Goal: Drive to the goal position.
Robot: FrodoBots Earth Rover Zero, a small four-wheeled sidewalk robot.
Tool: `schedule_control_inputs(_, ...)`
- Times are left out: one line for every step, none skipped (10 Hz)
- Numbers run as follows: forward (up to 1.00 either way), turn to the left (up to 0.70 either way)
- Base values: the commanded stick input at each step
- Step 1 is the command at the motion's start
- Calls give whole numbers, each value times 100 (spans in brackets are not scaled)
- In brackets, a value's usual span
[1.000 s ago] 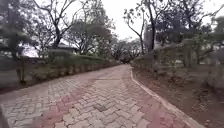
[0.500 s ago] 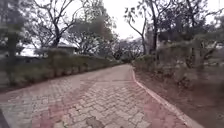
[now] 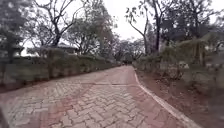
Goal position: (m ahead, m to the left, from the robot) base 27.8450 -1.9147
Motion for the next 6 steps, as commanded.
schedule_control_inputs(70,2)
schedule_control_inputs(70,2)
schedule_control_inputs(70,2)
schedule_control_inputs(70,2)
schedule_control_inputs(70,2)
schedule_control_inputs(70,2)
